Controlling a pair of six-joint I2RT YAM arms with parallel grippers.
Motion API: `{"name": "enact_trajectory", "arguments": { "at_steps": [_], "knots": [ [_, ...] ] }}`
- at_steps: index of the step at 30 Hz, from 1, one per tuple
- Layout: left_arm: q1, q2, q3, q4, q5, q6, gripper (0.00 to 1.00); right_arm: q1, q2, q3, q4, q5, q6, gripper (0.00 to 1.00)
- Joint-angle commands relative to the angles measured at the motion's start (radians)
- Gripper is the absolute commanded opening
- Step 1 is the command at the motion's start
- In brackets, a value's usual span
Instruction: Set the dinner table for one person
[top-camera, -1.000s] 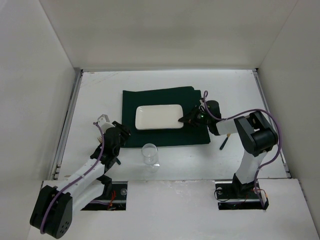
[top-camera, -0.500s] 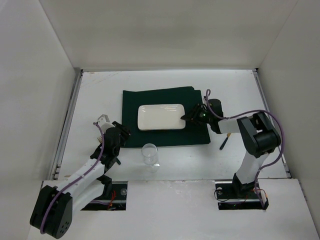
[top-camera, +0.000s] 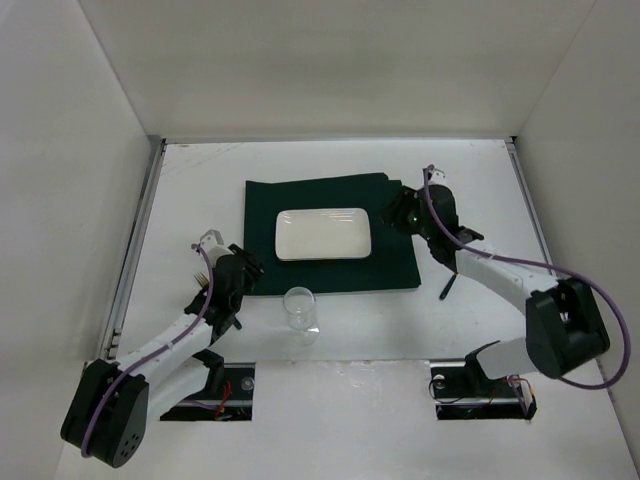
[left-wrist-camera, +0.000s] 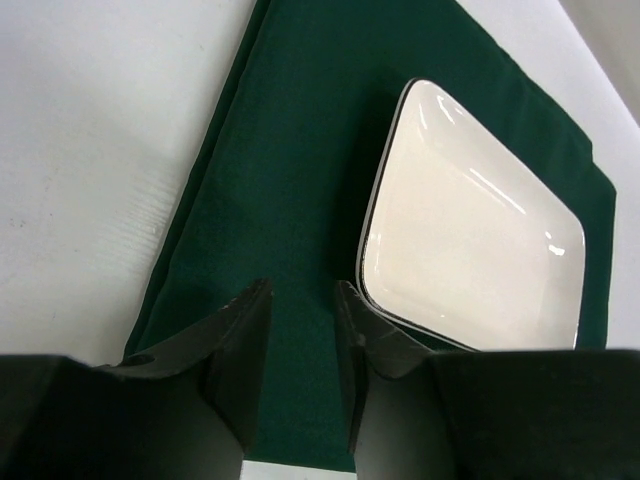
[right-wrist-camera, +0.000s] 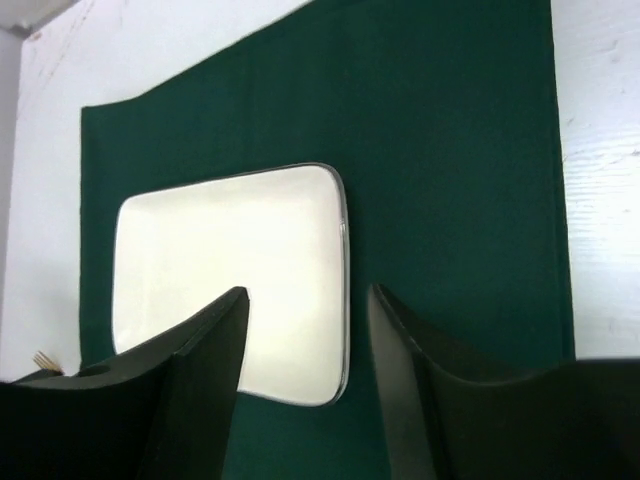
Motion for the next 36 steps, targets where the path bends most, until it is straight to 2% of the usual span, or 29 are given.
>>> {"name": "enact_trajectory", "arguments": {
  "at_steps": [1, 4, 5, 7, 10, 13, 15, 19, 25, 36],
  "knots": [
    [-0.016, 0.032, 0.042, 0.069, -0.009, -0.007, 0.27, 0.102, -0.121, 0.068, -0.149, 0.171, -0.128, 0.46],
    [-0.048, 0.063, 0.079, 0.083, 0.009, 0.016, 0.16, 0.218, -0.193, 0.13, -0.293, 0.201, -0.185, 0.17],
    [-0.064, 0.065, 0.085, 0.087, 0.002, 0.023, 0.13, 0.261, -0.213, 0.157, -0.342, 0.207, -0.197, 0.12],
    [-0.079, 0.069, 0.083, 0.109, -0.021, 0.034, 0.11, 0.353, -0.251, 0.209, -0.437, 0.217, -0.221, 0.09],
    [-0.076, 0.071, 0.073, 0.129, -0.037, 0.034, 0.11, 0.471, -0.296, 0.29, -0.558, 0.243, -0.261, 0.14],
    [-0.05, 0.077, 0.053, 0.158, -0.037, 0.048, 0.17, 0.562, -0.299, 0.383, -0.663, 0.25, -0.269, 0.34],
    [-0.038, 0.088, 0.039, 0.187, -0.034, 0.036, 0.2, 0.619, -0.265, 0.459, -0.73, 0.244, -0.272, 0.43],
    [-0.048, 0.108, 0.041, 0.219, -0.02, 0.031, 0.25, 0.734, -0.144, 0.641, -0.862, 0.263, -0.326, 0.43],
    [-0.048, 0.089, 0.022, 0.227, -0.023, 0.019, 0.29, 0.809, 0.04, 0.854, -1.023, 0.312, -0.395, 0.43],
    [-0.041, 0.06, 0.002, 0.232, -0.02, 0.008, 0.31, 0.88, 0.17, 0.947, -1.111, 0.336, -0.426, 0.44]
  ]
}}
